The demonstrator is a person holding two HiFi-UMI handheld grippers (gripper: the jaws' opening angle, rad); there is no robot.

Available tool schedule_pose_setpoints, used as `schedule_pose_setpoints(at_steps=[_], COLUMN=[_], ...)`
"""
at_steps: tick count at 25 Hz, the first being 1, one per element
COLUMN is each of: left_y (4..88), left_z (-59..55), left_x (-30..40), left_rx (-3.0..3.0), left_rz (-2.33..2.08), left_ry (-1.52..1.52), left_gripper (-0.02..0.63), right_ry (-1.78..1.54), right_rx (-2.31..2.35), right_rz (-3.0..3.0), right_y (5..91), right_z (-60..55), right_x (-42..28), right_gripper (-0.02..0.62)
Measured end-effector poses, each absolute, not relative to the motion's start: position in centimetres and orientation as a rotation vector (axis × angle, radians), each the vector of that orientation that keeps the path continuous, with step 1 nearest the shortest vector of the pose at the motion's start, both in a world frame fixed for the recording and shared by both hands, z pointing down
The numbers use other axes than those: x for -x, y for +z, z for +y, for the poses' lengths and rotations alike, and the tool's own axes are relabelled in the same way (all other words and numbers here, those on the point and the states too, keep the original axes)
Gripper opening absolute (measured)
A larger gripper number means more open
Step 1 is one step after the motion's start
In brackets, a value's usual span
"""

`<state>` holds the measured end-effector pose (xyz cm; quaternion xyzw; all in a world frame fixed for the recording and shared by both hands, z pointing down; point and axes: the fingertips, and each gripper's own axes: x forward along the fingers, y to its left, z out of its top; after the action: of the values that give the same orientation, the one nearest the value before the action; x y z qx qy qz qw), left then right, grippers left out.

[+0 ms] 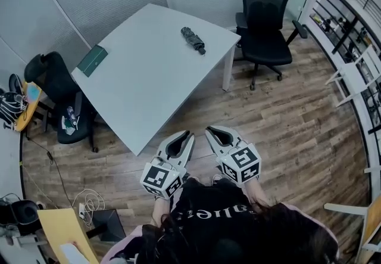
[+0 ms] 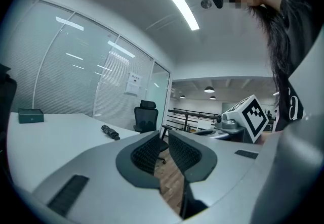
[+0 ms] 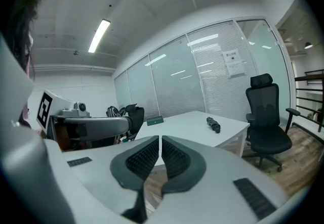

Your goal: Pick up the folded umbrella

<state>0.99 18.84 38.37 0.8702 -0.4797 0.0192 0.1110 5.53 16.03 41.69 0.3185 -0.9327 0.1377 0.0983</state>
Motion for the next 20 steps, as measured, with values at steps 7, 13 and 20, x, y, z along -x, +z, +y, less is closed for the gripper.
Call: schedule_pose_setpoints(at_steps=[7,13,20], left_y=[38.9,39.7,40.5], left_z=[17.9,17.4,15.1], left_x=[-3.5,-4.4,-3.9], left_rx=[-2.55,-2.522,-2.511], left_rz=[-1.423,-1.428,-1.417], left_ry=[0.074,0.122,0.164], left_gripper=[0.072,0.072,0.072], right_ry=[0.411,0.448,0.497], right_rx=[-0.895,-0.864,-0.85], right_rz=[-2.773,-2.782,-2.781], right_y=[42.3,42.9,44.0], right_z=[15.0,13.8,11.7], right_x=[-7.5,-8.0,-7.2], right_gripper=[0.032,0.032,0.032])
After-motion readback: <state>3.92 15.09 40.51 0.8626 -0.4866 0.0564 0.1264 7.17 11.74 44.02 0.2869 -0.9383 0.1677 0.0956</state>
